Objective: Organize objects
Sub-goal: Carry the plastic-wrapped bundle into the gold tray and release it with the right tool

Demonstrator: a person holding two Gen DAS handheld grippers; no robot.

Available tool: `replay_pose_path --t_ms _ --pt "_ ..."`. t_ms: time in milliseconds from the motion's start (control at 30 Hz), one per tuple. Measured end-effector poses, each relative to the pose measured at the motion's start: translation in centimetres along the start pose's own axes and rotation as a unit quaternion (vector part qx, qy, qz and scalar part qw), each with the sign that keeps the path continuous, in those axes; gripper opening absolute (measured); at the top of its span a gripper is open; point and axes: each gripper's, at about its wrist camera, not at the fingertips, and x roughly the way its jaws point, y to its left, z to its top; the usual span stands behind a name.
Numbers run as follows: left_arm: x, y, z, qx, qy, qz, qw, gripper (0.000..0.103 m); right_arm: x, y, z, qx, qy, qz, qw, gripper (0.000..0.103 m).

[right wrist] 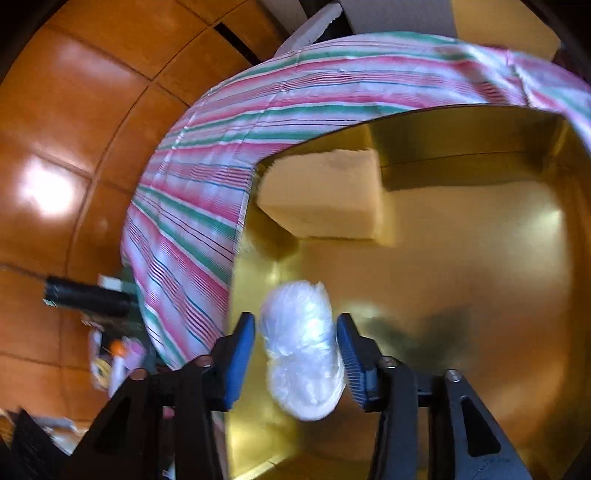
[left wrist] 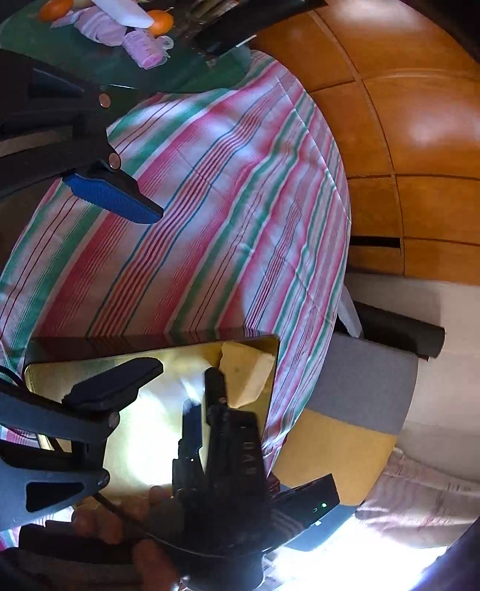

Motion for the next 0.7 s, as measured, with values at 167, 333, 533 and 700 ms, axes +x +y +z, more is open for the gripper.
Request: replay_pose_path --t_ms 167,333,533,700 --pt "0.3 0.6 0.1 -0.012 0.003 0.003 0.9999 0.075 0.3 0.9 0.3 -0.001 -0.005 0.02 1.0 0.059" --pt "0.3 0.4 0.0 -0.008 0.003 0.002 1.0 0.075 -1.0 0.8 -0.9 -0.024 -0.017 -0.002 1.0 0.06" --pt "-0.7 -0.5 0.0 0.003 -0.009 -0.006 0.9999 0.075 -4.1 0.3 -3.2 -0.062 -0.06 -0.044 0.995 0.074" --pt "-1.7 -1.7 -0.1 0.02 -0.018 -0.018 0.9995 0.075 -7.1 -0.3 -5.3 -0.094 -0.103 -0.084 0.987 0.084"
